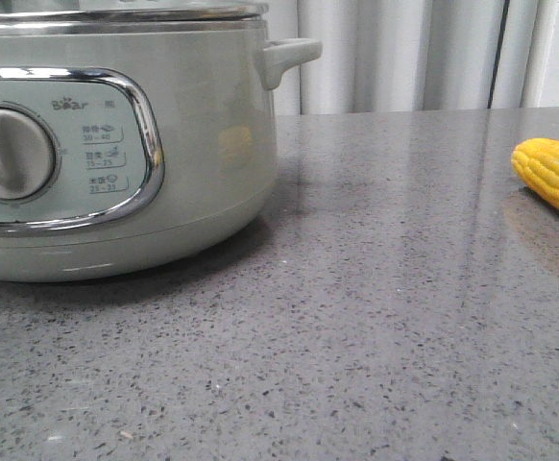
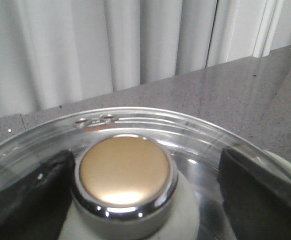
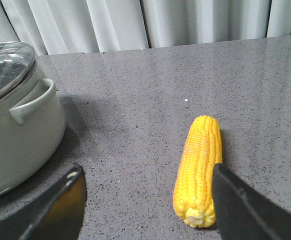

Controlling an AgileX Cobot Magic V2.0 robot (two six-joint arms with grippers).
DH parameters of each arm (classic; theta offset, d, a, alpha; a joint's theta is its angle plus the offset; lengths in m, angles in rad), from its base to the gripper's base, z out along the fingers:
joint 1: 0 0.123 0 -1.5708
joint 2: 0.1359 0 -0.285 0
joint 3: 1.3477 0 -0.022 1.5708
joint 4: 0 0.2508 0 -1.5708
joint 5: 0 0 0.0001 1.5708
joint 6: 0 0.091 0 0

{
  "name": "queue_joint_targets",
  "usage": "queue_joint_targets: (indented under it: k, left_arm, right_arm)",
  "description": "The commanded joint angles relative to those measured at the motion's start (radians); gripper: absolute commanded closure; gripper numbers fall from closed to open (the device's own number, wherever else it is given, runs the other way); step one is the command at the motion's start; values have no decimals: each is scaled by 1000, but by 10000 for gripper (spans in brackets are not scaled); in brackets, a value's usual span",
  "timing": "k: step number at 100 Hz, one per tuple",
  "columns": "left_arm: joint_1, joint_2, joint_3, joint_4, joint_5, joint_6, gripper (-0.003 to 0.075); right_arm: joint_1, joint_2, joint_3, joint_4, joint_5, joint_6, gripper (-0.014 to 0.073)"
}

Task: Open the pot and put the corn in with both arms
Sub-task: 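Lift the glass lid off the pot with the left gripper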

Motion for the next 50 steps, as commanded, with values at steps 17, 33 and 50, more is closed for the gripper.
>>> queue_joint_targets:
  k: [17, 33, 50]
  left_arm:
    - [-9, 22, -34, -74, -84, -2, 244]
    - [-9, 20, -34, -76, -138, -2, 405]
    - [-9, 17, -37, -76, -210, -2, 543]
  right_arm:
    - [1, 15, -33, 3, -64, -5, 133]
    - [1, 15, -33, 3, -64, -5, 133]
    - [1, 15, -33, 3, -64, -5, 133]
